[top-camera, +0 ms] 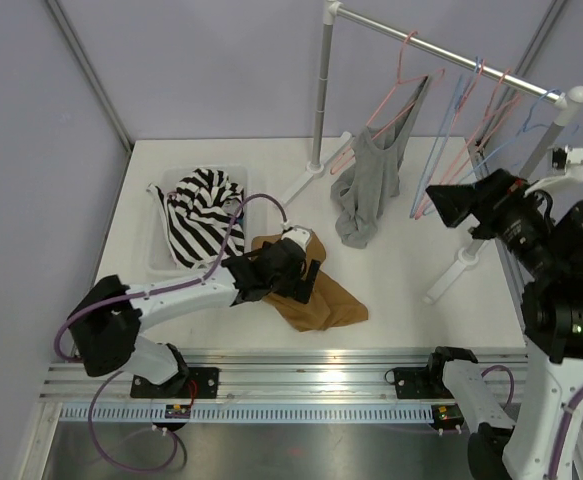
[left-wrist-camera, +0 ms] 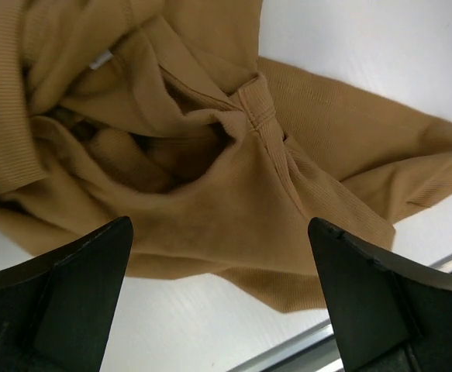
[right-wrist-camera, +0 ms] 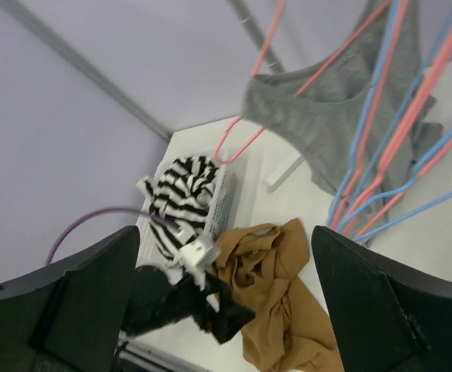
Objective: Remove the tank top from the hanger
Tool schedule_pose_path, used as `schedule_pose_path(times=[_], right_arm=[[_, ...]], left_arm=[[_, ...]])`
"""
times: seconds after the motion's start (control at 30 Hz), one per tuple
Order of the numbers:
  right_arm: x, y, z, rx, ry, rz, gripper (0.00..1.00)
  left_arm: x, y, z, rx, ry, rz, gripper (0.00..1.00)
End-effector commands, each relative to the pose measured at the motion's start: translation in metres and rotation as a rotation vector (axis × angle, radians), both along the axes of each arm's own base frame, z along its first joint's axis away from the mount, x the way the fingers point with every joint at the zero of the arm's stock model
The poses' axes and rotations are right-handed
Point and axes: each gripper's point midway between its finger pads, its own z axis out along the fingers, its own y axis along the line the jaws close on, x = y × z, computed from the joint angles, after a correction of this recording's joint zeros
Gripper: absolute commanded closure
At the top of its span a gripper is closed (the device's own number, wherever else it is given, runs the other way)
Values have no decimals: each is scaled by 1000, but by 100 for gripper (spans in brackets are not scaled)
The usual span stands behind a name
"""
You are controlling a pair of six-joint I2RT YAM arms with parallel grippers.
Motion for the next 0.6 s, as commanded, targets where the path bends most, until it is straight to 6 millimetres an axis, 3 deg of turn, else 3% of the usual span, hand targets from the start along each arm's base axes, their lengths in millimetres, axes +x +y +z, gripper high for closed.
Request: schedule_pose_path(times=[0.0, 0.07, 0.13, 0.23, 0.27, 0.3, 0.33, 0.43, 0.53, 0.57], right_arm=[[-52, 34, -9, -98, -77, 241, 0], [-76, 47, -15, -111, -104, 333, 1], [-91, 55, -20, -119, -120, 392, 0], [-108, 57, -17, -122, -171, 390, 0], [-116, 58, -16, -127, -195, 390, 1], [-119, 59, -14, -129, -209, 388, 0], [-122, 59, -13, -134, -222, 386, 1], [-129, 57, -6, -145, -249, 366, 1], [-133, 57, -2, -149, -264, 359, 0], [-136, 57, -1, -151, -274, 359, 1]], left_arm=[[13, -27, -17, -26, -50, 19, 1], [14, -35, -29, -11, -43, 16, 1], [12, -39, -54, 25, -8, 22, 2], [4, -46, -80, 30, 37, 13, 15], [-3, -52, -83, 8, 55, -1, 23], [-6, -53, -87, -2, 56, -4, 52], [-8, -54, -88, -1, 54, -2, 68], [-13, -57, -79, 5, 30, -5, 100], [-12, -59, -36, -35, -35, -6, 100], [-8, -57, -6, -75, -89, 9, 100]])
